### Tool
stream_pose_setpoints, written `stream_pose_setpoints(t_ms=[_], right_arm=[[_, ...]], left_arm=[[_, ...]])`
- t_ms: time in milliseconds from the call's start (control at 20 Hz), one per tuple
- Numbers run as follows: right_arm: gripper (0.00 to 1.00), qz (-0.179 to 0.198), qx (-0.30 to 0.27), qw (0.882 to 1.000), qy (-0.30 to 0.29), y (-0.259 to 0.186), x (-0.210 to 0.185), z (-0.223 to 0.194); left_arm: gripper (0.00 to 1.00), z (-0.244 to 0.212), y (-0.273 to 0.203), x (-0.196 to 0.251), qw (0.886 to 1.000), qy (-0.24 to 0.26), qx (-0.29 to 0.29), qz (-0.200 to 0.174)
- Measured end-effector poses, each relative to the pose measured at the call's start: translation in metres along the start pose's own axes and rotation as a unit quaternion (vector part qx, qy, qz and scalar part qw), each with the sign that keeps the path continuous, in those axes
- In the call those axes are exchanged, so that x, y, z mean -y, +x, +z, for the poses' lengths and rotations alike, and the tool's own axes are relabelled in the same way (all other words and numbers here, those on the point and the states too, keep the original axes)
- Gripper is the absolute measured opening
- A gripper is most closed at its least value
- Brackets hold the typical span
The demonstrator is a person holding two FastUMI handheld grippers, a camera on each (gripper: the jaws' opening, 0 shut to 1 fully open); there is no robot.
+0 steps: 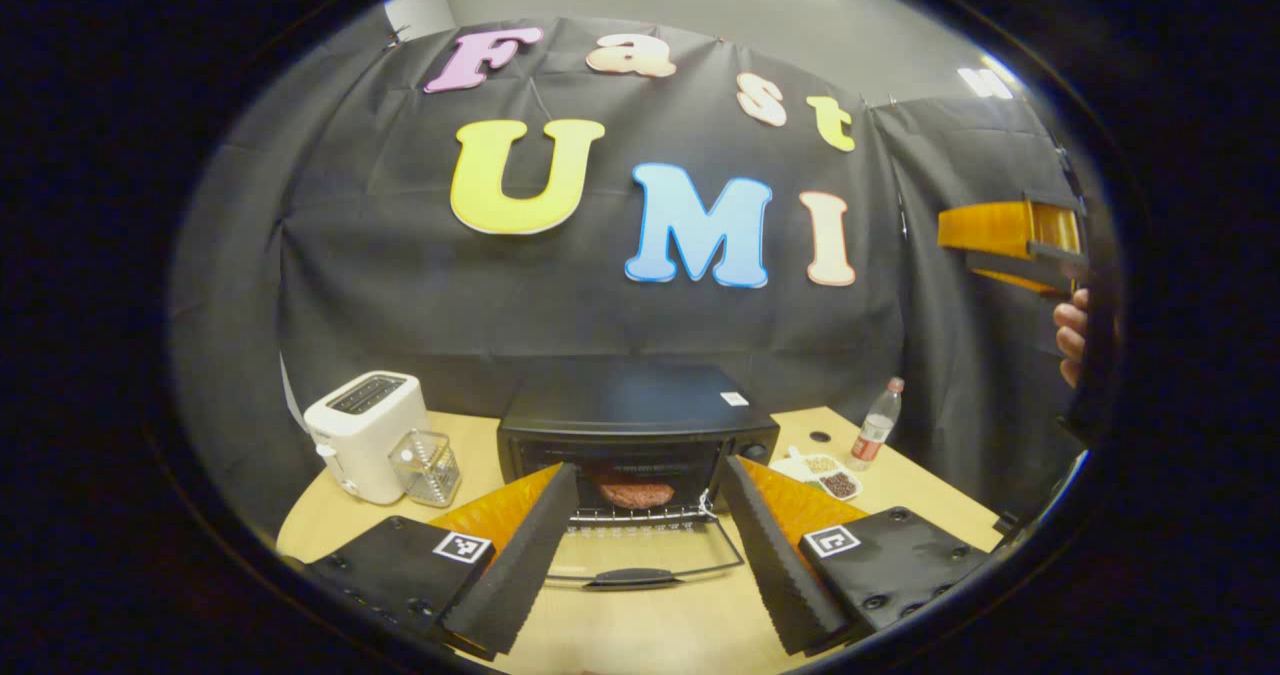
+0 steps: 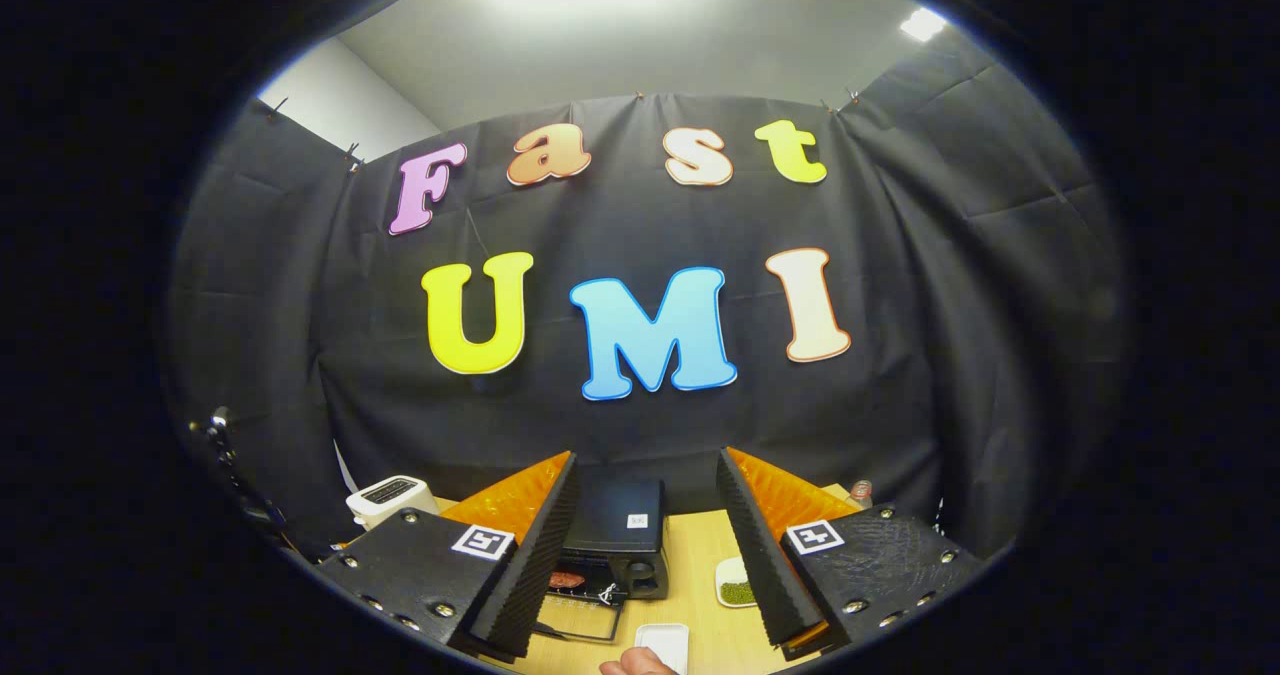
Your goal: Open the electric oven with the left hand, put the food in, and close the electric oven.
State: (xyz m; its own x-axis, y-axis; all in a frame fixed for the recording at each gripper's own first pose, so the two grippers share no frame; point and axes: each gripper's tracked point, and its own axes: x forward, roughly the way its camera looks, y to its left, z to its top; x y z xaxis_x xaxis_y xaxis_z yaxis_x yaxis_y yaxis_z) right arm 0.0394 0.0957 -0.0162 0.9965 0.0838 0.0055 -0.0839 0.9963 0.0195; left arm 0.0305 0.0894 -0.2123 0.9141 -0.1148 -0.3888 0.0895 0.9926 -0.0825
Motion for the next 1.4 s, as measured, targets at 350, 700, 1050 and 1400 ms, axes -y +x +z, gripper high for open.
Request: stream_pose_setpoints(t_ms=[350,700,1050,1400], right_arm=[[0.88,-0.006,0.031,0.999,-0.021,-0.012,0.019,0.016],[0.84,-0.026,0.020,0.999,-0.018,-0.010,0.045,0.011],[0.88,-0.033,-0.003,0.999,-0.011,0.000,0.064,0.000],[0.88,-0.041,-0.001,0.999,-0.026,0.009,0.071,0.003]], left_arm=[[0.98,-0.101,0.030,0.005,0.989,-0.010,-0.151,-0.004],[1.00,-0.188,0.049,0.007,0.960,-0.026,-0.279,-0.009],[1.00,-0.238,0.072,0.001,0.937,-0.011,-0.349,-0.002],[0.98,-0.257,0.090,-0.005,0.922,-0.043,-0.384,0.016]])
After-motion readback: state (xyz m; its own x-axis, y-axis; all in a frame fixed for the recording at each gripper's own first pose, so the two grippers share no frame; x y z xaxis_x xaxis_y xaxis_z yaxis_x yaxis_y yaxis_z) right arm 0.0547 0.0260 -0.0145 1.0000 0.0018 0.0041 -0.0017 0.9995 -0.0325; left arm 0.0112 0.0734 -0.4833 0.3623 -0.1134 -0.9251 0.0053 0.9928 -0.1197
